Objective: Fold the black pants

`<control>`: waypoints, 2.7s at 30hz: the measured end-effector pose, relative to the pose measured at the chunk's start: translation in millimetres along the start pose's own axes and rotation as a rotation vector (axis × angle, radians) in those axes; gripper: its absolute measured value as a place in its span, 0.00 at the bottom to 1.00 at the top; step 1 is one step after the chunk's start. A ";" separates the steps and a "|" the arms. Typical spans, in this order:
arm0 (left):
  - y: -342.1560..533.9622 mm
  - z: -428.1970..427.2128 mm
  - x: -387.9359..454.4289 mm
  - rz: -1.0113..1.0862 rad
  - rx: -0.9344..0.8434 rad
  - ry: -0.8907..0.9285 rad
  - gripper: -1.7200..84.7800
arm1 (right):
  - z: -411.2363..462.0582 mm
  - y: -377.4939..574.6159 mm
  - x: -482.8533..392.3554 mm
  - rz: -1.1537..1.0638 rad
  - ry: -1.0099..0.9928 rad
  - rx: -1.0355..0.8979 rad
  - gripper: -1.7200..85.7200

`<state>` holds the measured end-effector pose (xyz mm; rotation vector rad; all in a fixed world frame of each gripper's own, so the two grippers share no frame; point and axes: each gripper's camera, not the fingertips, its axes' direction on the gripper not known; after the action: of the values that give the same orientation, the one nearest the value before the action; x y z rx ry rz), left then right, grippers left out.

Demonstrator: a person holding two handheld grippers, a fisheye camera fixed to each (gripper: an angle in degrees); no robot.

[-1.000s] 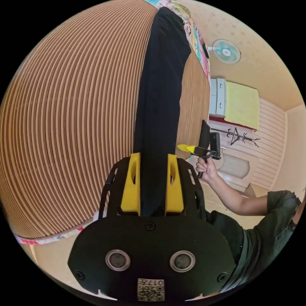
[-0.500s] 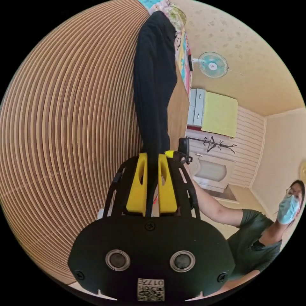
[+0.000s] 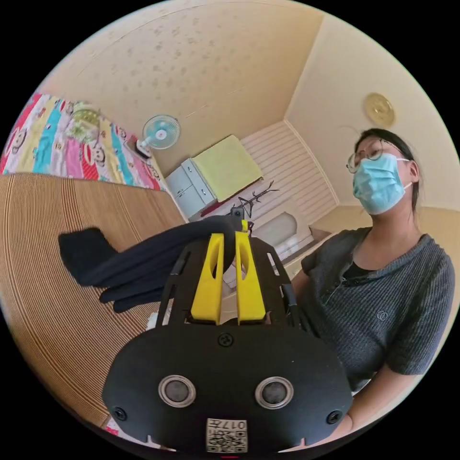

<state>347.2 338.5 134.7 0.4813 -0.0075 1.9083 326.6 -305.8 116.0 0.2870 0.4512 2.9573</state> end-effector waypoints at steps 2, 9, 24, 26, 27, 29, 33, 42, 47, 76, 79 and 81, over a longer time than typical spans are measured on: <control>-24.4 -3.3 51.3 0.099 0.034 0.029 0.07 | 11.1 -35.3 -48.6 -0.139 -0.013 0.005 0.05; -105.3 4.4 93.4 0.054 0.095 -0.128 0.08 | 30.7 -83.0 -17.3 -0.104 0.341 -0.033 0.04; 24.0 132.6 -188.7 -0.534 -0.287 -0.400 0.08 | 77.9 175.1 318.5 0.617 0.561 -0.299 0.05; 90.6 151.3 -200.7 -0.666 -0.363 -0.391 0.08 | 88.8 276.8 342.4 0.834 0.519 -0.353 0.06; 131.3 162.2 -205.4 -0.752 -0.401 -0.402 0.08 | 91.6 300.0 347.0 0.888 0.519 -0.371 0.06; 176.1 176.1 -211.1 -0.854 -0.471 -0.393 0.09 | 97.3 368.9 360.7 1.048 0.529 -0.464 0.07; 191.0 172.6 -225.0 -0.946 -0.509 -0.439 0.15 | 73.9 385.5 377.4 1.093 0.535 -0.378 0.13; 105.8 160.2 -311.5 -0.817 -0.392 -0.566 0.25 | 64.7 328.5 522.6 1.003 0.442 -0.355 0.25; 137.7 168.7 -328.5 -0.905 -0.242 -0.304 0.24 | 79.0 362.6 551.3 1.084 0.302 -0.273 0.24; -20.9 -422.7 95.7 -0.690 0.119 -1.221 0.13 | 812.6 9.7 409.1 0.395 0.102 -0.589 0.14; 45.9 -455.9 5.2 -0.920 0.183 -1.286 0.10 | 857.7 32.8 463.7 0.462 0.220 -0.853 0.13; 122.5 -451.0 -48.6 -1.176 0.264 -1.374 0.09 | 836.7 33.4 454.0 0.390 0.176 -0.827 0.08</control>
<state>105.6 351.7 -268.0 1.4785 -0.2985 0.1988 55.2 -28.5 985.9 0.0101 -0.9048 3.2138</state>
